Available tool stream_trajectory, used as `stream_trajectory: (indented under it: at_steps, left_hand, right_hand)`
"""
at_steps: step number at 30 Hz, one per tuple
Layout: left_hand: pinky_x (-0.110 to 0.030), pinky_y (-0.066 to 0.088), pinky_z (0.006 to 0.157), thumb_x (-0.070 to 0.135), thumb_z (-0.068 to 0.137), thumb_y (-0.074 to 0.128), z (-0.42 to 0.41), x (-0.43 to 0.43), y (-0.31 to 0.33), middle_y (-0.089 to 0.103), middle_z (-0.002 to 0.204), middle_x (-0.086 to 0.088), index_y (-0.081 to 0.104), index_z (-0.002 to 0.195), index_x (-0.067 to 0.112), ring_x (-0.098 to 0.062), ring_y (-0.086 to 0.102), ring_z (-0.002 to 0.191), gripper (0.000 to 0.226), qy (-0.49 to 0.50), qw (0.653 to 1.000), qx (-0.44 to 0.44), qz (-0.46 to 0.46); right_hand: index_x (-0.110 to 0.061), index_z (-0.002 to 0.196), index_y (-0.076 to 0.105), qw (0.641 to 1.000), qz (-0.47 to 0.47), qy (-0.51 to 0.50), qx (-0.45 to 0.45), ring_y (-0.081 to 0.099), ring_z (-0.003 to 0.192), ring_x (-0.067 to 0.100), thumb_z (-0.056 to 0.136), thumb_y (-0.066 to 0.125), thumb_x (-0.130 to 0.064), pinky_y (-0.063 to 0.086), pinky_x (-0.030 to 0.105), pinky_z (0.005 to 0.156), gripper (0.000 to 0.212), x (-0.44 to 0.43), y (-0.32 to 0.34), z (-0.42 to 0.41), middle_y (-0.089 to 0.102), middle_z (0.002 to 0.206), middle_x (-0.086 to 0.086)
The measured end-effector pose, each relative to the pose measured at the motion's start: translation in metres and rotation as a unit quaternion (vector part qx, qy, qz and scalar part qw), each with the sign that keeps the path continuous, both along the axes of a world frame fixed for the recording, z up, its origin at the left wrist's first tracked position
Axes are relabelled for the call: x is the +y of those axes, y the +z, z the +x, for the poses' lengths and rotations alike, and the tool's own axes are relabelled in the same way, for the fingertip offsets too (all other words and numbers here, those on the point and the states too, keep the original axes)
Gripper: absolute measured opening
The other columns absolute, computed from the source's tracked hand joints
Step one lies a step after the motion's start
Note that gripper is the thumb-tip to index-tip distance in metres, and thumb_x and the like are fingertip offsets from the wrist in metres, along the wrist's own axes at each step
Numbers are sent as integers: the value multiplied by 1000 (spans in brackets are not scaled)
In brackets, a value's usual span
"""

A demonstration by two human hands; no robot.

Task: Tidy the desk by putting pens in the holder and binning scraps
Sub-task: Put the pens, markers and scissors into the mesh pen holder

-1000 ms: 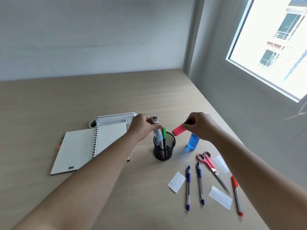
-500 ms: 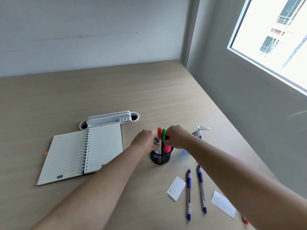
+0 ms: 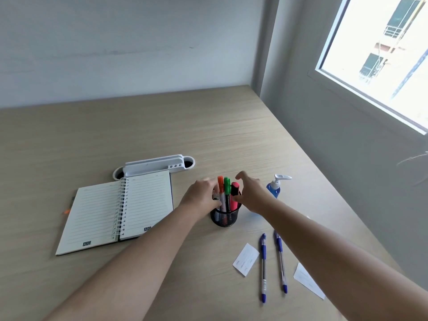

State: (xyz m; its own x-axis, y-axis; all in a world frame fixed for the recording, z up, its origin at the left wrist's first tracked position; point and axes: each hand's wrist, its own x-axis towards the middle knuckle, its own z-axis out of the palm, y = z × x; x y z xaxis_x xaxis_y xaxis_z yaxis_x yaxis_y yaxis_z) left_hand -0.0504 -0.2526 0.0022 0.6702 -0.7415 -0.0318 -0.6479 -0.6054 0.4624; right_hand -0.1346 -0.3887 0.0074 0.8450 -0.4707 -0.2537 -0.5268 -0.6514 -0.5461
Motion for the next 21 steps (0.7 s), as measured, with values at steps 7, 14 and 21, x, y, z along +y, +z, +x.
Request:
stream_trajectory:
  at_steps: [7,14,21]
  left_hand:
    - [-32,47,63,22,83,59,-40,-4,24,62,82,-6,55,80,11,-26,57,73,12,-45,994,-77,-66]
    - [-31,48,71,39,87,55,-111,-22,-5,70,93,-9,63,88,14,-28,65,88,27,-118,988,-25,93]
    - [-32,44,70,49,84,56,-150,-27,-63,65,104,-9,57,83,13,-31,64,97,36,-97,970,33,220]
  right_hand:
    - [-10,97,65,999,-17,-27,-31,56,71,18,80,67,-13,44,26,65,18,-19,20,-54,60,78,2]
    - [-12,72,58,992,-45,-90,70,54,71,25,82,57,-20,40,26,62,14,-23,-10,-118,59,80,10]
    - [-12,54,32,983,-67,-84,151,34,51,14,87,54,-25,22,26,44,42,-15,-57,-140,36,57,1]
